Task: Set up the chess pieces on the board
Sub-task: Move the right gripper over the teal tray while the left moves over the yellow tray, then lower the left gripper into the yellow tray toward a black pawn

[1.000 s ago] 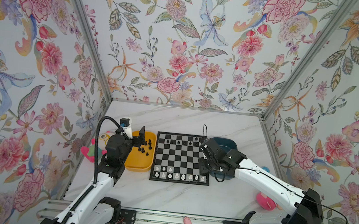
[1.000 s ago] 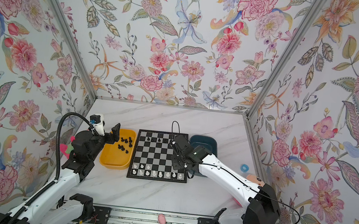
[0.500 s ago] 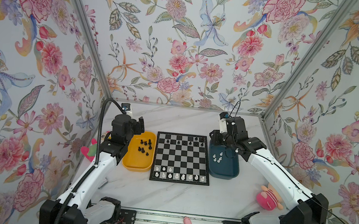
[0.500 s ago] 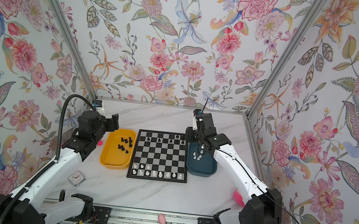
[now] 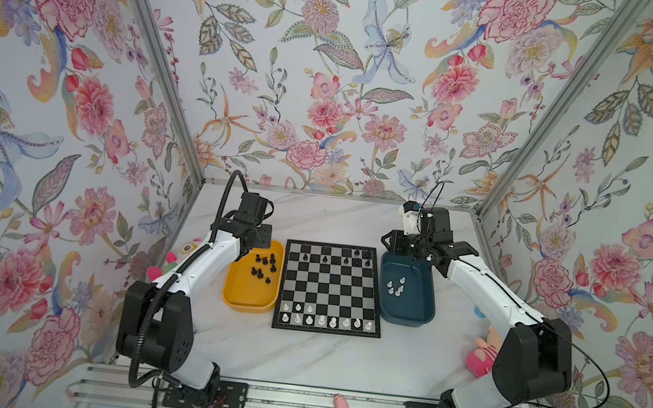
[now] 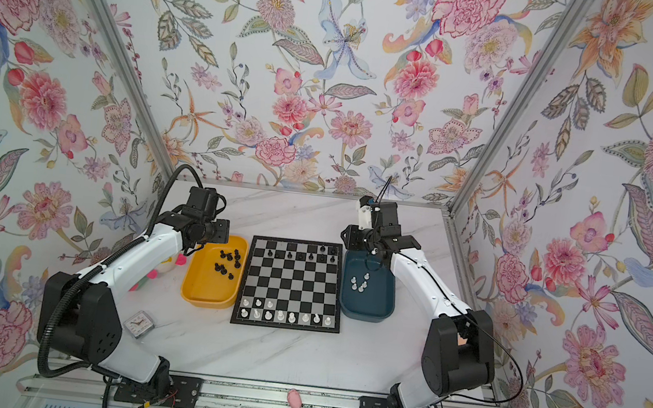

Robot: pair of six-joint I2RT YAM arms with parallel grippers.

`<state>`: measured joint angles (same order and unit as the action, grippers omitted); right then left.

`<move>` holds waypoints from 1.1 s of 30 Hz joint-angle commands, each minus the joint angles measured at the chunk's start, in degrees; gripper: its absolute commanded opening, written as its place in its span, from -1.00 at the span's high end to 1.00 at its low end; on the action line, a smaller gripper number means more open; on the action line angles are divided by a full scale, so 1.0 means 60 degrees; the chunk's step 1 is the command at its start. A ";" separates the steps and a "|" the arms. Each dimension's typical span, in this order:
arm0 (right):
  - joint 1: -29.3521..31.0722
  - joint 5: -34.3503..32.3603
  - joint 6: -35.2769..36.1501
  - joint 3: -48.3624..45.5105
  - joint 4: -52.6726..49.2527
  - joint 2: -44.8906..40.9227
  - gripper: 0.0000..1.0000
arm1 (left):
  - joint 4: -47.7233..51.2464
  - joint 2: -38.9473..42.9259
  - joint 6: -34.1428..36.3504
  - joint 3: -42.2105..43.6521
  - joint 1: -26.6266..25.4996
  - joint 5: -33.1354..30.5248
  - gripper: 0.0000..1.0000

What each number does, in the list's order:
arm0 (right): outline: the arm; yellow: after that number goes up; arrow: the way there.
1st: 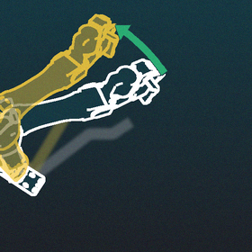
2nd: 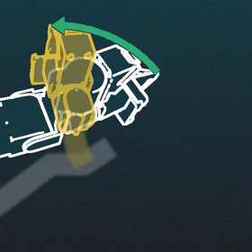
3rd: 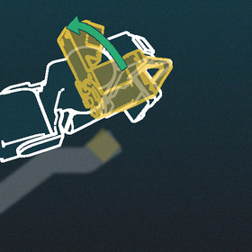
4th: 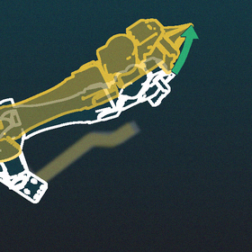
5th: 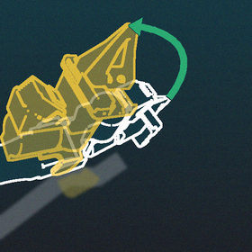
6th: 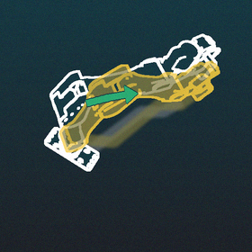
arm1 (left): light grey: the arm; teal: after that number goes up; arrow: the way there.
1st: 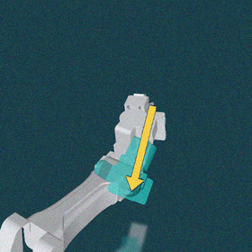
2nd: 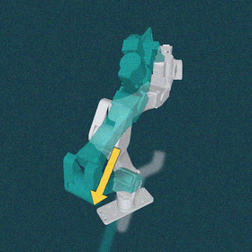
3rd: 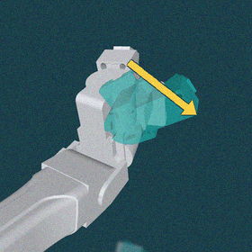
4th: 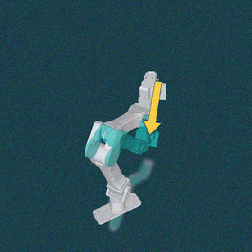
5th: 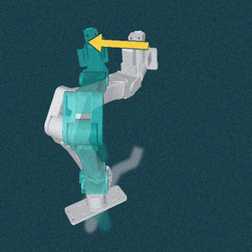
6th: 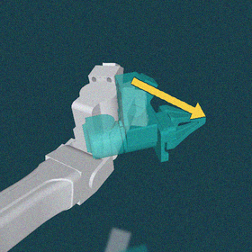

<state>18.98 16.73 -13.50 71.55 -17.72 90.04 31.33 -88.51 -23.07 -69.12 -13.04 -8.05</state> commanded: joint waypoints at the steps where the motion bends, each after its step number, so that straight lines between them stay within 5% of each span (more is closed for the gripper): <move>1: -0.0014 0.0513 -0.0145 -0.0097 0.0348 0.0346 0.36 | 0.0690 -0.0087 -0.0065 -0.0221 -0.0072 -0.0245 -0.37; 33: 0.0140 0.0394 -0.0355 -0.0058 0.0155 0.0757 0.43 | -0.0549 0.0660 -0.0085 0.1852 -0.0040 0.1223 -0.15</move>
<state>19.42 19.97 -15.03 71.57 -16.67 94.39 28.67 -85.78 -23.42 -58.81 -13.04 -2.13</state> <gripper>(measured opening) 0.285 0.577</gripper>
